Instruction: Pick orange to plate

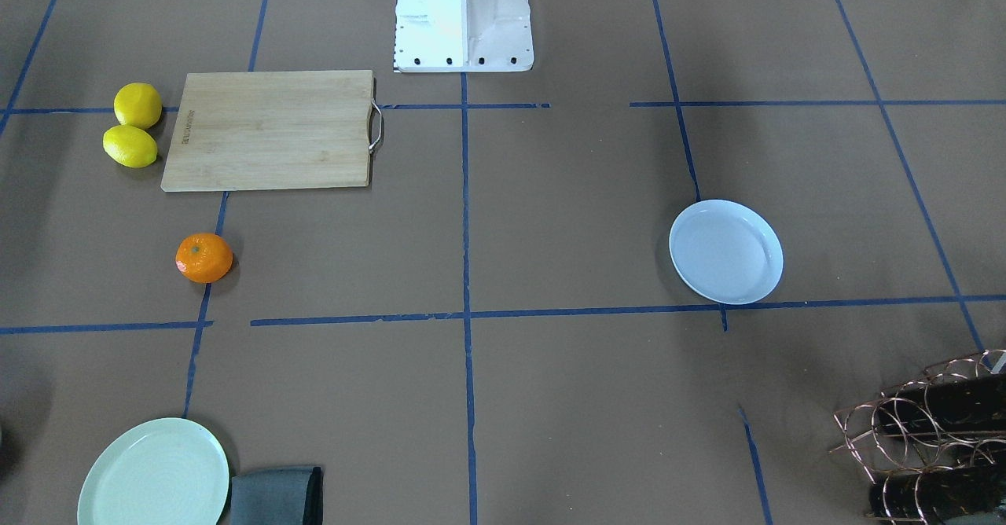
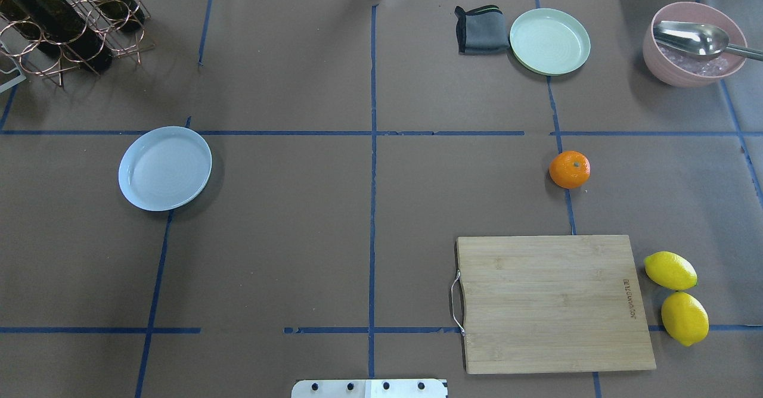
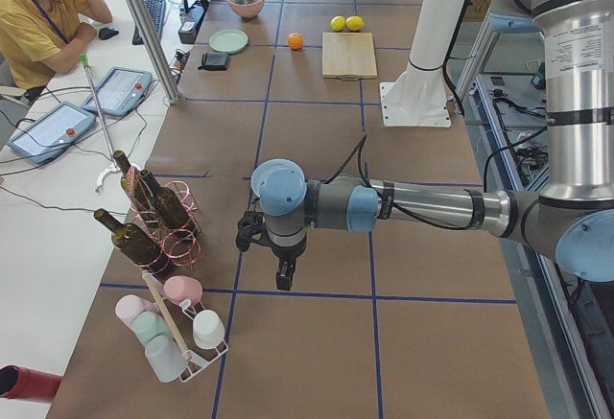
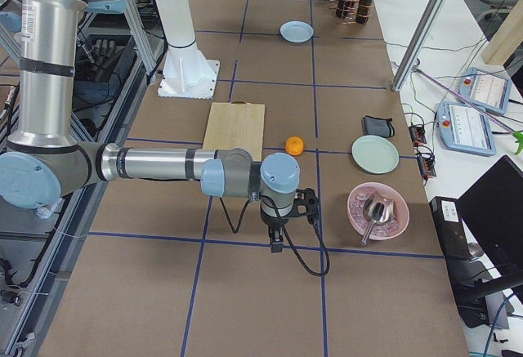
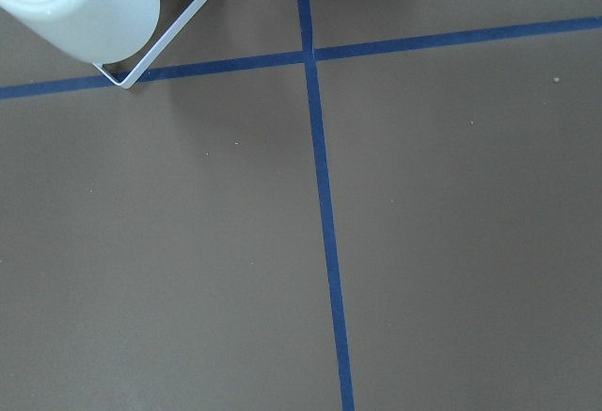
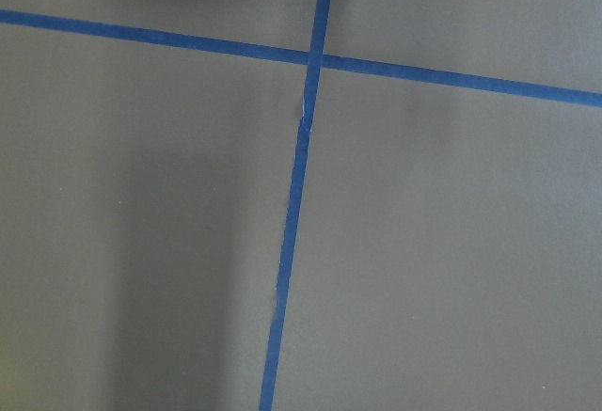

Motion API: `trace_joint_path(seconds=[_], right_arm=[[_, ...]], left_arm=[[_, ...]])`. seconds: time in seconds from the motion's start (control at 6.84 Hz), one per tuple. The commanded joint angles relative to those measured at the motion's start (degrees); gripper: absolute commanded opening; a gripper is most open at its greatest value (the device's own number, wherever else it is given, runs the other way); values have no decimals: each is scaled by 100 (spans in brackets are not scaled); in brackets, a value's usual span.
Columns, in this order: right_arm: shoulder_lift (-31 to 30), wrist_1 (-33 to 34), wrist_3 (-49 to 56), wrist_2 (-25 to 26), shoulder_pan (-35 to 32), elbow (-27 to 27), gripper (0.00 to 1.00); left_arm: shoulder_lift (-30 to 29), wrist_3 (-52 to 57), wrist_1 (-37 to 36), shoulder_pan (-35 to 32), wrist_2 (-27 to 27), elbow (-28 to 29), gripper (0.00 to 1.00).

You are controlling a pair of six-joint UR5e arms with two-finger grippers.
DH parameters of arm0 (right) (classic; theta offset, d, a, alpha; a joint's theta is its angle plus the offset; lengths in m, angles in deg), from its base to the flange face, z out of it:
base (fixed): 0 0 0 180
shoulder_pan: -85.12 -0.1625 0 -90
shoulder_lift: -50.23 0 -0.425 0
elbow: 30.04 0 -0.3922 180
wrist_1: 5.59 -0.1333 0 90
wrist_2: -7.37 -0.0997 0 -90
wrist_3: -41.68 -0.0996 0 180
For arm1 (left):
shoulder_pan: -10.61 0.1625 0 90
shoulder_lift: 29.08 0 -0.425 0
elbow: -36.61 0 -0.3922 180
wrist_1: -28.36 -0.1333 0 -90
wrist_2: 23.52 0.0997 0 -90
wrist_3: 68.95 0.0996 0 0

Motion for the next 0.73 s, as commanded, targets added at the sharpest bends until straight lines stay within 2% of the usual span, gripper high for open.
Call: trace_joint_path(seconds=[0.0, 0.44, 0.58], right_arm=[[4, 0, -34, -9, 9, -1, 100], [277, 9, -69, -18, 211, 25, 100], [277, 9, -78, -18, 211, 25, 100]], left_arm=[[-13, 1, 14, 1, -17, -29, 100], [-4, 1, 14, 1, -17, -100, 100], [-39, -8, 449, 27, 35, -30, 100]])
